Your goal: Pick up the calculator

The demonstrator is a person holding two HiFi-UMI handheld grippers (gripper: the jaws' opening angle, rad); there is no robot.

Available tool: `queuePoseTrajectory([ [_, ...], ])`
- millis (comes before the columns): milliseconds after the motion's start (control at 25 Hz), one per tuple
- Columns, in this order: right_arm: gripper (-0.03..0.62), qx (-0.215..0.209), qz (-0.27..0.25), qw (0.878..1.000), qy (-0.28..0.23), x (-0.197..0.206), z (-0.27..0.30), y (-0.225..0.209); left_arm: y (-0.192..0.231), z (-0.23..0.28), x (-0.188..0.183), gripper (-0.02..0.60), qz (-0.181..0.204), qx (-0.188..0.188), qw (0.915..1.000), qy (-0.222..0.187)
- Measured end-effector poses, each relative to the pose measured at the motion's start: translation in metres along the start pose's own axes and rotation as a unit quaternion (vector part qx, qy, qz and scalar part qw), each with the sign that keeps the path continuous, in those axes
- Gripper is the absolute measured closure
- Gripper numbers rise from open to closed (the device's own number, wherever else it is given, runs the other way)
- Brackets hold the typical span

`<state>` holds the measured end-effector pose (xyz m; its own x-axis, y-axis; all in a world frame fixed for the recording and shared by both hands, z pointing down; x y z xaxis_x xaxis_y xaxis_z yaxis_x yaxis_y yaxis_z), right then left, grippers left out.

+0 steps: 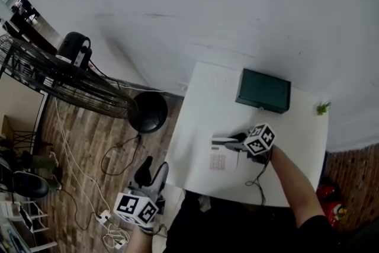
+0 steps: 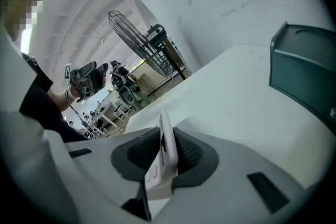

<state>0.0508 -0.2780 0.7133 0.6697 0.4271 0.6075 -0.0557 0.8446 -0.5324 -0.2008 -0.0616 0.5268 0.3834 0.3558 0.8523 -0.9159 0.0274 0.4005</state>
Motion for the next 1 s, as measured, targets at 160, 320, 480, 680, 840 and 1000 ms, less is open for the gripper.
queuePoseTrajectory([
  [160,0.536,0.007,0.016,0.999,-0.031,-0.003,-0.01,0.017,-0.006,0.003,-0.005,0.362,0.008,0.016,0.9998,0.0],
  [320,0.54,0.02,0.021,0.998,-0.053,-0.002,-0.014,0.033,-0.011,0.005,-0.009,0.362,0.01,0.031,0.9995,-0.002],
  [480,0.54,0.039,0.034,0.996,-0.073,0.001,-0.018,0.045,-0.015,0.005,-0.013,0.364,0.013,0.046,0.9989,-0.003],
  [680,0.54,0.052,0.068,0.988,-0.128,0.001,-0.031,0.059,-0.019,0.003,-0.016,0.364,0.011,0.059,0.9982,-0.007],
  [840,0.54,0.052,0.087,0.981,-0.166,-0.004,-0.042,0.072,-0.022,0.005,-0.016,0.365,0.012,0.07,0.9975,-0.004],
  [1000,0.54,0.066,0.101,0.972,-0.202,-0.012,-0.053,0.087,-0.026,0.006,-0.018,0.365,0.013,0.086,0.9962,0.0],
])
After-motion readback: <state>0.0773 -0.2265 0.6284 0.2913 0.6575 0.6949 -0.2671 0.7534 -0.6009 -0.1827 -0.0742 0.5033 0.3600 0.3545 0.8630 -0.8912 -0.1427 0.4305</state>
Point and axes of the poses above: the fingertips, and each gripper's own axes: z forward along the fingers, y to its left, x out of its underside, the point moved 7 cm from there along -z, backward along the fingers, and after that the axes turned 4 degrees about -z, right-handed, at the moved point
